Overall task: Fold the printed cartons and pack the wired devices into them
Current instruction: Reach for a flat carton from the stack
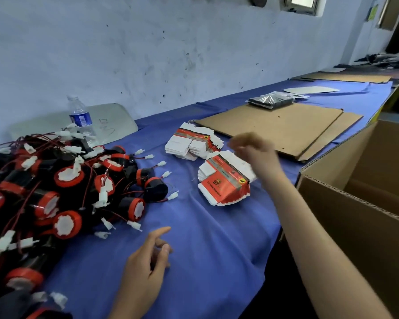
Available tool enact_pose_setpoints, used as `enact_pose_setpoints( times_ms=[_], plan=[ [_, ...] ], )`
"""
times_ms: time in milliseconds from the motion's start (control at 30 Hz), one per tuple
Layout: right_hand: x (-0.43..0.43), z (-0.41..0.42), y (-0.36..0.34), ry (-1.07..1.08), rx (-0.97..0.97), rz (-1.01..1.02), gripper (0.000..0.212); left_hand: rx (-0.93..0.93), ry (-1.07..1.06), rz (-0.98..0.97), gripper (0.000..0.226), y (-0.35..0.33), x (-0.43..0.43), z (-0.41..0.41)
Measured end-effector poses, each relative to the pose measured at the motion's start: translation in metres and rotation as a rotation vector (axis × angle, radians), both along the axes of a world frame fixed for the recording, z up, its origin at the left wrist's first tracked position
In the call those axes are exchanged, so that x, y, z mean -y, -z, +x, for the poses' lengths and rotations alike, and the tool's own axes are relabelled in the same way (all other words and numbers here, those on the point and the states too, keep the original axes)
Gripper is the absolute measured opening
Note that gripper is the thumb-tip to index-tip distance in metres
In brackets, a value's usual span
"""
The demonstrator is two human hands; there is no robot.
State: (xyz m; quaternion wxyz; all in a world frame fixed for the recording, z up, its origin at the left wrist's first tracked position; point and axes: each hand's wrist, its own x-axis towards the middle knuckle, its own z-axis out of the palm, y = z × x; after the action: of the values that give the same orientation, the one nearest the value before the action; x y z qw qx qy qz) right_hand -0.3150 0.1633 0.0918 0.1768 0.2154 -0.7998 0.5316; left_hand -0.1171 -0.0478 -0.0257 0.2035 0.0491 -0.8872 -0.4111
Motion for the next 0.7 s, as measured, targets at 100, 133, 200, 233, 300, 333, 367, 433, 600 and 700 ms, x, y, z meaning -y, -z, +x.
enact_pose_setpoints(
  times_ms=[100,133,200,233,300,333,367,433,600,700],
  plan=[
    [0.012,-0.021,0.035,-0.14,0.117,1.073,0.071,-0.007,-0.001,0.019,0.044,-0.002,0.001,0.001],
    [0.009,-0.024,0.043,-0.13,0.129,1.222,0.077,-0.008,0.0,0.016,0.044,-0.002,0.001,0.001],
    [0.005,-0.026,0.05,-0.084,0.05,1.347,0.081,-0.006,0.006,0.016,0.044,-0.002,0.002,0.0],
    [0.004,-0.028,0.051,-0.067,0.011,1.36,0.082,-0.003,0.009,0.018,0.044,-0.002,0.002,0.0],
    [0.01,-0.028,0.046,-0.053,-0.03,1.419,0.083,0.005,0.015,0.033,0.045,-0.002,0.002,0.0],
    [0.013,-0.028,0.043,-0.057,-0.046,1.475,0.084,0.009,0.018,0.043,0.044,-0.002,0.003,0.0],
    [0.015,-0.029,0.039,-0.06,-0.056,1.536,0.084,0.011,0.018,0.05,0.044,-0.002,0.003,0.0],
    [0.016,-0.033,0.032,-0.076,-0.083,1.634,0.081,0.004,0.014,0.048,0.043,-0.001,0.004,-0.001],
    [0.015,-0.047,0.012,-0.145,-0.093,1.782,0.067,-0.003,0.014,0.061,0.046,-0.001,0.004,-0.001],
    [0.02,-0.052,0.003,-0.166,-0.084,1.838,0.073,-0.005,0.011,0.055,0.046,0.0,0.004,0.0]
  ],
)
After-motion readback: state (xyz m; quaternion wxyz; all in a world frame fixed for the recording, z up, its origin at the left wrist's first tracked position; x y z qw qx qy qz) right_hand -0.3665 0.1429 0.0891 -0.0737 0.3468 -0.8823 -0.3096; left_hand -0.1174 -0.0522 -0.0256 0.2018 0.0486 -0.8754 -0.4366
